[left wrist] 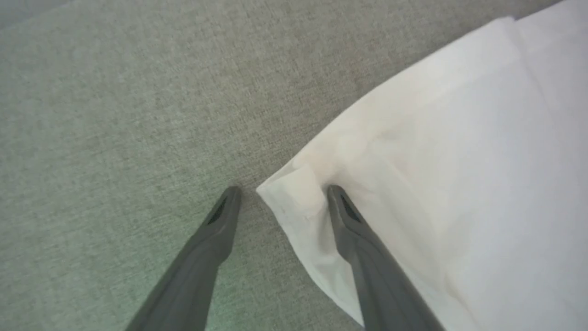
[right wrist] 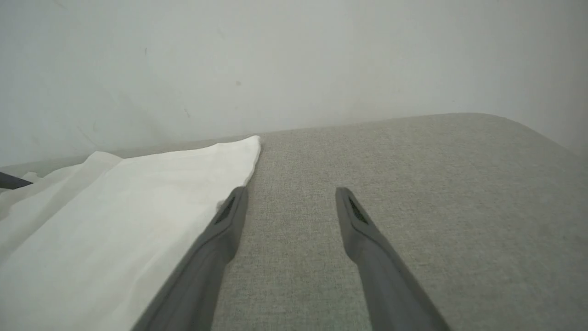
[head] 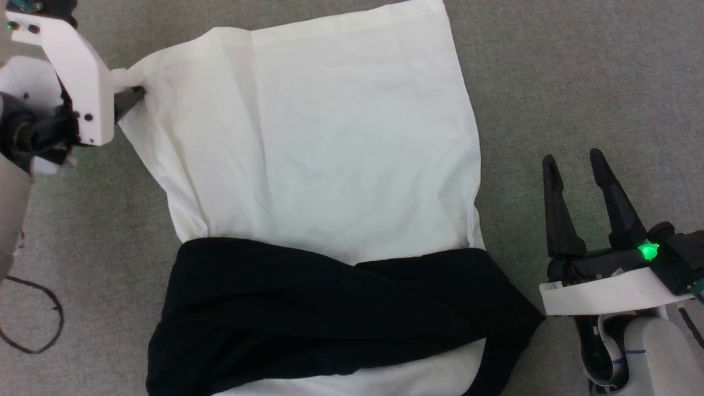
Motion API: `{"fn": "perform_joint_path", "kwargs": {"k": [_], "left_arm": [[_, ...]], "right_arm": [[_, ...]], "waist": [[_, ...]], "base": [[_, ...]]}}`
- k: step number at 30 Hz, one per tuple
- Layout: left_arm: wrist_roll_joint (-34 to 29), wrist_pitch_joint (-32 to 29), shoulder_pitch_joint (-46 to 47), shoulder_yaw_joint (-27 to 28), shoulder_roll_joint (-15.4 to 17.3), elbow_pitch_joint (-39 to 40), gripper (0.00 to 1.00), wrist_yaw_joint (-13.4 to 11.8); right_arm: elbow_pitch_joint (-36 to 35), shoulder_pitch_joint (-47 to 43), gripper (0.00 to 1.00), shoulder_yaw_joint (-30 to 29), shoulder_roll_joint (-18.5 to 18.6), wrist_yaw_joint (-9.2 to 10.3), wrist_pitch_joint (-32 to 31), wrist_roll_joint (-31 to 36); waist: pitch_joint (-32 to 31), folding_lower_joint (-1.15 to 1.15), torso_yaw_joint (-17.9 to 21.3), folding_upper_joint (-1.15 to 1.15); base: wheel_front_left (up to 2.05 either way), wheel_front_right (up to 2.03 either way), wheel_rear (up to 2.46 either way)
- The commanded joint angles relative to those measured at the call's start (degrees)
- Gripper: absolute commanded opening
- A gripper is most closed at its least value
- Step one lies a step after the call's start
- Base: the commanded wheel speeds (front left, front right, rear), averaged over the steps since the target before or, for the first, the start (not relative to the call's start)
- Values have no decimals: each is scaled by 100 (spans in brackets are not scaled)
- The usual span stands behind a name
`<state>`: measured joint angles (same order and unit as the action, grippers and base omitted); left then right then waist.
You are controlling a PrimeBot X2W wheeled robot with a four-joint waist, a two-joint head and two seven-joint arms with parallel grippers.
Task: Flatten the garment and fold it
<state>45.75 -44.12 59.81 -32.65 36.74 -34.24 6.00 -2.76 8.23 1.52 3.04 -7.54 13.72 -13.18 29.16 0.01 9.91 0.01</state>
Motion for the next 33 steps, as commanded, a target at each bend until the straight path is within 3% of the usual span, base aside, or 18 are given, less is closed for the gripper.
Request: {"fn": "perform_joint_path", "kwargs": {"k": [1,4,12,16,24,28,33], "left_arm": [[2,-203,-230,-175,17,-171,1,16],[-67,-219,-239,-305,103,-96,0,64],[-715,1135,24,-553,55,59,0,113],[-857,1880,94,-734,-200,141,0,134],[-786,2596,112,-1347,-451,720,0,146],[-794,2906,67,-1490,-516,1118,0,147],[-856,3187,-33,-1556,-686,1557,0,88]], "right_arm": [[27,107,100,-46,-16,5,34,-19],[68,139,100,-138,-16,5,24,75],[-40,381,100,-216,153,5,-614,356],[-128,741,100,95,815,5,-1650,132],[143,2311,100,1001,2323,5,-4490,-1237],[689,3225,100,1404,2796,5,-5568,-1723],[1528,4221,100,1909,3141,5,-6232,-1871]], "waist": [[53,-1,47,-1],[-5,-1,-26,-1],[-355,-1,-326,-1],[-533,-1,-555,-1],[-464,-1,-1173,-1],[-264,-1,-1557,-1],[-34,-1,-1993,-1]], "base": [[0,0,0],[0,0,0],[0,0,0],[0,0,0],[0,0,0],[0,0,0],[0,0,0]]}}
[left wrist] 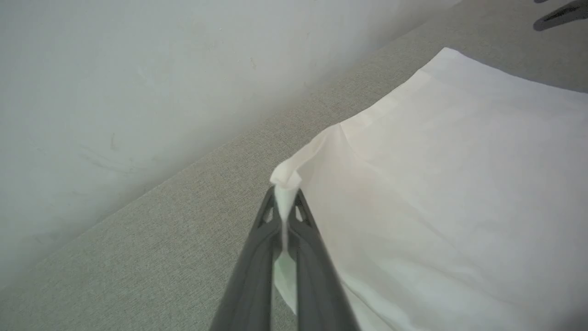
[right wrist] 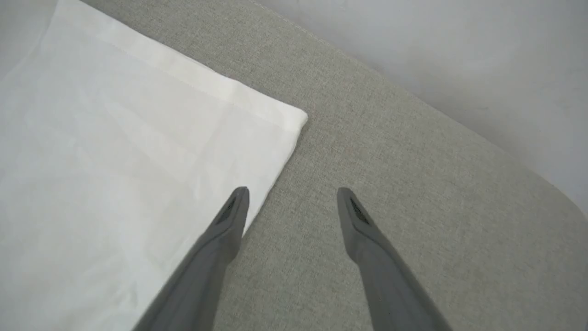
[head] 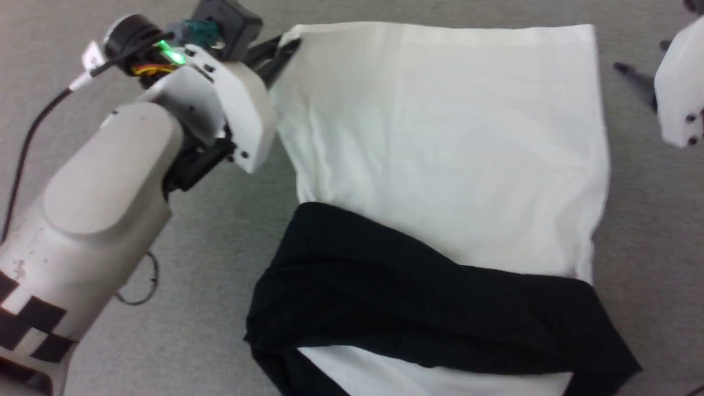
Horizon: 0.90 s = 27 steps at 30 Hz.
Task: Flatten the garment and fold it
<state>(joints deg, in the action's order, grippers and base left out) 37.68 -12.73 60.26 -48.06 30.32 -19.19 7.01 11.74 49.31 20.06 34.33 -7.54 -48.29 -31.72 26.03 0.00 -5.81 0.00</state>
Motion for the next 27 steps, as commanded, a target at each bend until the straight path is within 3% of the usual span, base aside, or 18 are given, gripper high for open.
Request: {"fn": "perform_joint_path", "kwargs": {"k": [1,9,18,19,20,23,27], "left_arm": [[-63,87,-95,-33,-82,128,0,-29],[-141,295,-66,-149,-378,470,0,-76],[-165,475,31,-193,-523,411,0,-70],[-161,495,35,-196,-525,382,0,-67],[-157,517,38,-198,-524,347,0,-64],[-135,599,21,-190,-510,203,0,-60],[-120,822,-34,-104,-449,-66,0,-109]], "right_arm": [[258,277,100,128,44,5,-91,-14],[1436,1036,100,620,120,5,-107,133],[2104,1030,100,1342,194,5,45,23],[2125,1011,41,1438,221,5,45,-31],[2136,1002,0,1526,253,5,67,-81],[2131,1051,0,1741,357,5,318,-177],[2256,1255,0,1755,364,5,1106,-124]], "waist": [[321,0,-501,0],[587,0,-951,0],[687,0,-1034,0],[686,0,-1022,0],[680,0,-1007,0],[605,0,-928,0],[366,0,-743,0]], "base": [[0,0,0],[0,0,0],[0,0,0],[0,0,0],[0,0,0],[0,0,0],[0,0,0]]}}
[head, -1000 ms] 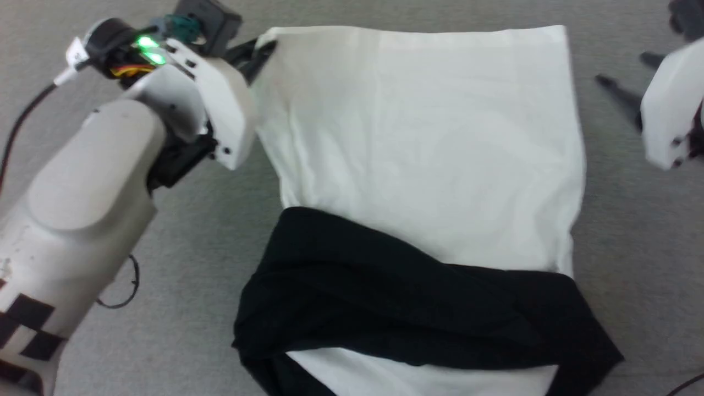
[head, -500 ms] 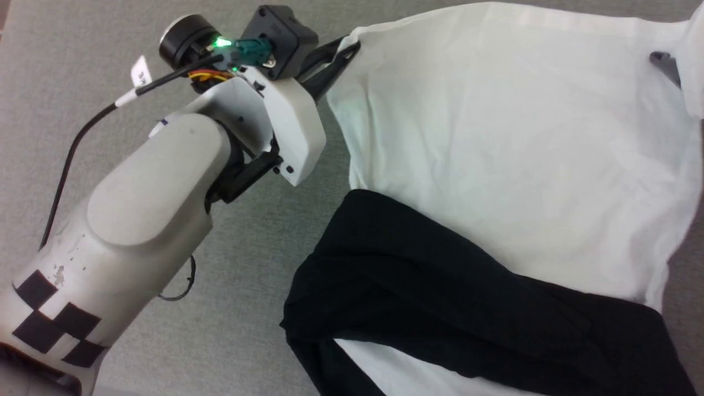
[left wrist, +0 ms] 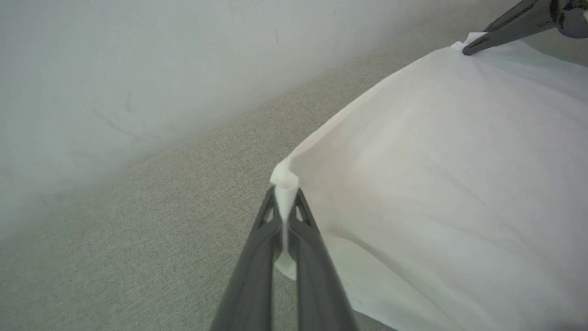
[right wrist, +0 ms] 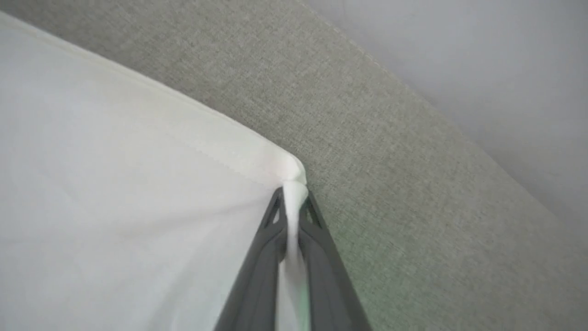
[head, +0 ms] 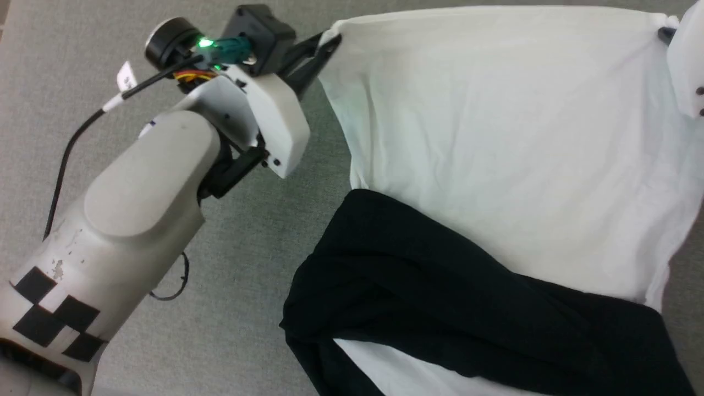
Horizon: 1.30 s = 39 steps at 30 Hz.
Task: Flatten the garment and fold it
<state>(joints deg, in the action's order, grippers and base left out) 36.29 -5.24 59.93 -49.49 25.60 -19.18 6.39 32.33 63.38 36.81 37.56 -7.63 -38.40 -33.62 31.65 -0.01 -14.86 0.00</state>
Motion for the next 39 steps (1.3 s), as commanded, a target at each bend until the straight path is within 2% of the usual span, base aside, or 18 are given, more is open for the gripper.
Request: {"fn": "perform_joint_path", "kwargs": {"k": [1,6,15,19,22,25,26,30,36,39], "left_arm": [[28,135,-23,61,36,-140,0,-55],[43,486,-79,208,122,-474,0,-148],[46,1280,-330,468,197,-684,0,-443],[97,1287,-665,416,325,-578,0,-478],[127,1175,-1053,319,537,-298,0,-521],[205,935,-1562,199,832,212,0,-608],[205,935,-1562,199,832,212,0,-608],[416,512,-2315,58,1311,1050,0,-777],[728,-88,-3387,-151,2091,2392,0,-1163],[851,-388,-3801,-322,2399,2904,0,-1278]], "right_arm": [[239,-116,0,83,21,14,328,76],[454,-16,0,-7,-122,14,1306,-79],[569,-337,0,108,-147,14,2810,-378],[426,-746,0,246,-74,14,3266,-624],[143,-1166,0,340,19,14,3483,-875],[-280,-1656,0,404,174,14,3575,-1118],[-280,-1656,0,404,174,14,3575,-1118],[-972,-2433,0,353,437,14,3506,-1489],[-2093,-3746,0,106,891,14,2927,-1987],[-2606,-4407,0,-10,1103,14,2489,-2155]], "waist": [[-285,1,217,0],[-737,1,500,0],[-1556,1,842,0],[-1934,1,907,0],[-2241,1,942,0],[-2531,1,957,0],[-2531,1,957,0],[-2888,1,949,0],[-3125,1,911,0],[-3142,1,875,0]], "base": [[0,0,0],[0,0,0],[0,0,0],[0,0,0],[0,0,0],[0,0,0],[0,0,0],[0,0,0],[0,0,0],[0,0,0]]}}
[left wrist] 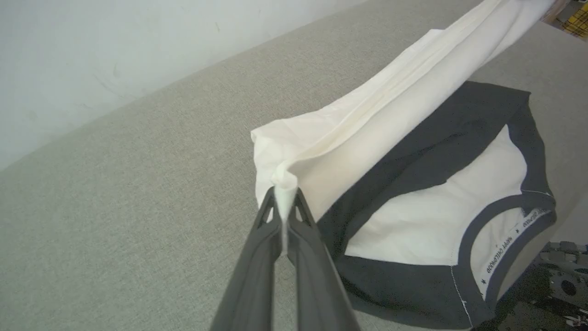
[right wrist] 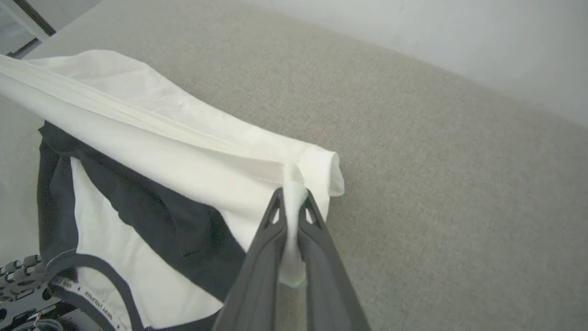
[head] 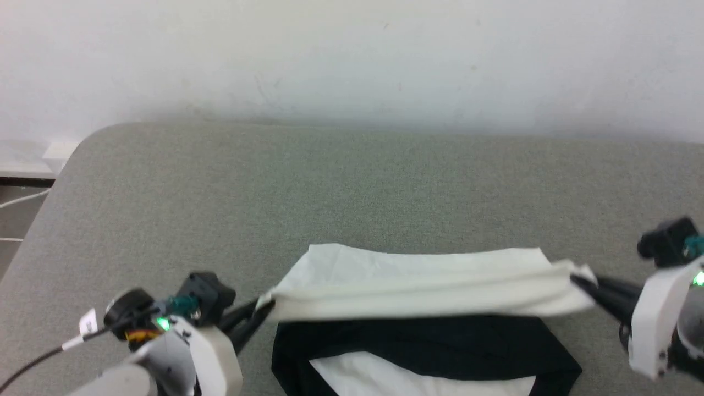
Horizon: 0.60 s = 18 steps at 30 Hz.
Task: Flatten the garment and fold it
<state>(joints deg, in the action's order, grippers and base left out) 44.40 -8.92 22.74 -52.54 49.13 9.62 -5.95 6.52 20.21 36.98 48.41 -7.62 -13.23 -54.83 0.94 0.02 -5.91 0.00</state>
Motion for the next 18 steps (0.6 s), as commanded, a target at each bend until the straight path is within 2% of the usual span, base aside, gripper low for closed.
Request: {"fn": "perform_joint_path", "kwargs": {"k": [1,4,8,12,18], "left_arm": [[78,-109,-199,-76,127,152,0,-73],[211,-395,-504,-285,294,427,0,-95],[358,-718,-767,-586,309,514,0,-9],[305,-909,-823,-841,195,280,0,140],[165,-973,-781,-1114,-162,-307,0,367]], "right_arm": [[-180,-295,0,-69,73,13,-168,-75],[-591,-858,0,-153,230,13,-621,-155],[-922,-1470,0,-297,312,13,-1256,-305],[-1139,-1853,0,-389,281,13,-1747,-283],[-1226,-2125,0,-361,87,13,-2173,9]], "waist": [[-72,-2,-28,0],[-60,-2,-53,0],[-42,-2,-73,0],[-10,-2,-84,0],[120,-2,-87,0]], "base": [[0,0,0],[0,0,0],[0,0,0],[0,0,0],[0,0,0]]}}
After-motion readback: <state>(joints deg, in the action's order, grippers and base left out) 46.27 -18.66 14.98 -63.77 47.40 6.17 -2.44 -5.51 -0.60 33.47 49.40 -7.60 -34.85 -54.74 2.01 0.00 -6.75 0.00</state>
